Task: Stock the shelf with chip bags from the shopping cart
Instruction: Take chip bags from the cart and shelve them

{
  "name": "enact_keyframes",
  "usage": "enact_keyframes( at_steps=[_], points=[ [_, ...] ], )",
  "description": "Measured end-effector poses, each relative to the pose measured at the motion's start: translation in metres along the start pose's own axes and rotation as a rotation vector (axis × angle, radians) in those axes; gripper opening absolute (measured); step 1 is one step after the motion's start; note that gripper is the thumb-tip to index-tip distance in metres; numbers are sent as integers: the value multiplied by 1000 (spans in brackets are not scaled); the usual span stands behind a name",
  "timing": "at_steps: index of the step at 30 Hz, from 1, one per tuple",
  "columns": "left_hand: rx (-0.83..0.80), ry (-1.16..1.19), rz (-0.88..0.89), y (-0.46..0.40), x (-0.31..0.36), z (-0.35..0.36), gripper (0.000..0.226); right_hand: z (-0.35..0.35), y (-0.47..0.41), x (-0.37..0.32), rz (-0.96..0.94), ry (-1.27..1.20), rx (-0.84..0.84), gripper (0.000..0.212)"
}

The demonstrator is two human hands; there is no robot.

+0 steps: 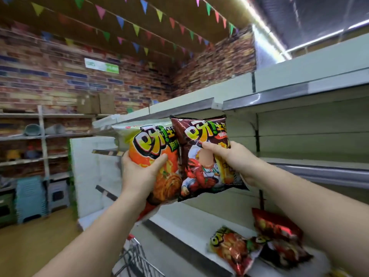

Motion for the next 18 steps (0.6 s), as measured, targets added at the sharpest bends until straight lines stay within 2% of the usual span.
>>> enact_keyframes(
  at_steps=[2,5,7,9,10,12,15,16,18],
  points=[
    [-59,31,15,8,12,20,107,-25,15,-10,-9,25,58,61],
    [-155,58,33,25,34,51,100,-66,38,-23,-10,58,150,70],
    [-209,99,41,39,50,73,101,-94,55,-34,-12,83,208,84],
    [-256,149,48,56,67,96,93,-124,74,-43,-3,106,275,104],
    [-285,175,50,66,75,108,89,-139,84,-48,-5,114,300,107],
    [-339,211,54,90,91,132,89,-168,106,-56,-1,123,346,97],
    [-389,254,46,127,113,164,102,-211,142,-68,-24,124,385,51],
    [-413,270,43,139,121,174,99,-225,153,-72,-19,135,415,49],
    [-454,298,49,162,135,192,100,-249,175,-78,5,168,475,73]
  ],
)
Point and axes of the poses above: each hand's wrist, its own y-axis away from the middle knuckle, its own z-axis out of the palm, x = y × z, the point moved 1 cm from there along -y, towards the middle knuckle, and after that the axes turned 11 degrees about -y, right-handed, at the moved point
